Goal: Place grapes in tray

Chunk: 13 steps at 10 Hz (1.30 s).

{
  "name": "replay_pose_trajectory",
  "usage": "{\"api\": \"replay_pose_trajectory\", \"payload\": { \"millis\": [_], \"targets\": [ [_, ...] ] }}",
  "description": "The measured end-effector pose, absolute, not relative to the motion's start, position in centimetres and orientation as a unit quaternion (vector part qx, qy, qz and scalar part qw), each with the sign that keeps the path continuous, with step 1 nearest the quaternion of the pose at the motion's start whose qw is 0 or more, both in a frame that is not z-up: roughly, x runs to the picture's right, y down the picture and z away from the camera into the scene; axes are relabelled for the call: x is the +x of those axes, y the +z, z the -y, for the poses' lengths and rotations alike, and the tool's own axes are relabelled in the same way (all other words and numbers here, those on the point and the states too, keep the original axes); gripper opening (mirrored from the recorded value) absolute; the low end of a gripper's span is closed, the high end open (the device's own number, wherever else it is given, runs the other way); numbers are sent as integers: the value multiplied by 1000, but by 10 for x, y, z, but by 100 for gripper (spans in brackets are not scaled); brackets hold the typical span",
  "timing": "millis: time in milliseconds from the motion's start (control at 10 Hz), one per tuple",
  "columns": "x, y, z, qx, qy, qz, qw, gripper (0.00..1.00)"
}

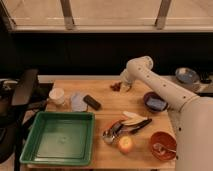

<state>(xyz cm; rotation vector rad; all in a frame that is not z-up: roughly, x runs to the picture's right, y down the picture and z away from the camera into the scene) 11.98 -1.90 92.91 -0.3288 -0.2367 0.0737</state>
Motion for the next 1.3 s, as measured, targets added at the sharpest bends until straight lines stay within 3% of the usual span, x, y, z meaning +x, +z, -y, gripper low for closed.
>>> {"api": "replay_pose_trajectory", "payload": {
  "millis": [1300],
  "targets": [
    [146,1006,10,-174,44,114,977,65]
  ]
}}
